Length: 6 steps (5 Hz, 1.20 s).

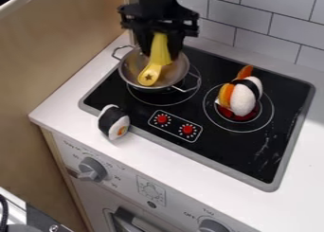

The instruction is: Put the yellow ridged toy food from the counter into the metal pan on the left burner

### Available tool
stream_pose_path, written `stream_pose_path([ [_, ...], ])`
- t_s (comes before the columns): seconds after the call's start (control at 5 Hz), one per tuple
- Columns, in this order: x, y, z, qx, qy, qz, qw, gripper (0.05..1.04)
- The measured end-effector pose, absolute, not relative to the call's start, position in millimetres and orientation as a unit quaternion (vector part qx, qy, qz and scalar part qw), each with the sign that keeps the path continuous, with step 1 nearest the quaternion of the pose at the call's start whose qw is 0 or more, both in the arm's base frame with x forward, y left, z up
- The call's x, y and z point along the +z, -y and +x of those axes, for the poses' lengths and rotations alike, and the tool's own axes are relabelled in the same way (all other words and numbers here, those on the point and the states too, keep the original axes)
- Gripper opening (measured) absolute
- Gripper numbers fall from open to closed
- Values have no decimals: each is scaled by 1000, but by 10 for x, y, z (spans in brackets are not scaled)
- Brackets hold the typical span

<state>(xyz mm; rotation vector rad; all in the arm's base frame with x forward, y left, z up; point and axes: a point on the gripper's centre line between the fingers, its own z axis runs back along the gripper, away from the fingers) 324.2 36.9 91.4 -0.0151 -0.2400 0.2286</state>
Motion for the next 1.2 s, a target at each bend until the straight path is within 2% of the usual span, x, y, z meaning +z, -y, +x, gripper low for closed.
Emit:
stream_pose_path([
  [0.4, 718, -351, 3239, 121, 138, -7, 983, 528],
  [0.6, 711, -324, 3236, 123, 135, -7, 983, 579],
  [0.8, 702, -302, 3239, 126, 134, -5, 983, 893],
  [1.0, 698, -290, 3226, 131, 130, -2, 983, 1014],
  [1.2, 686, -241, 3183, 130, 115, 2, 985, 1006],
])
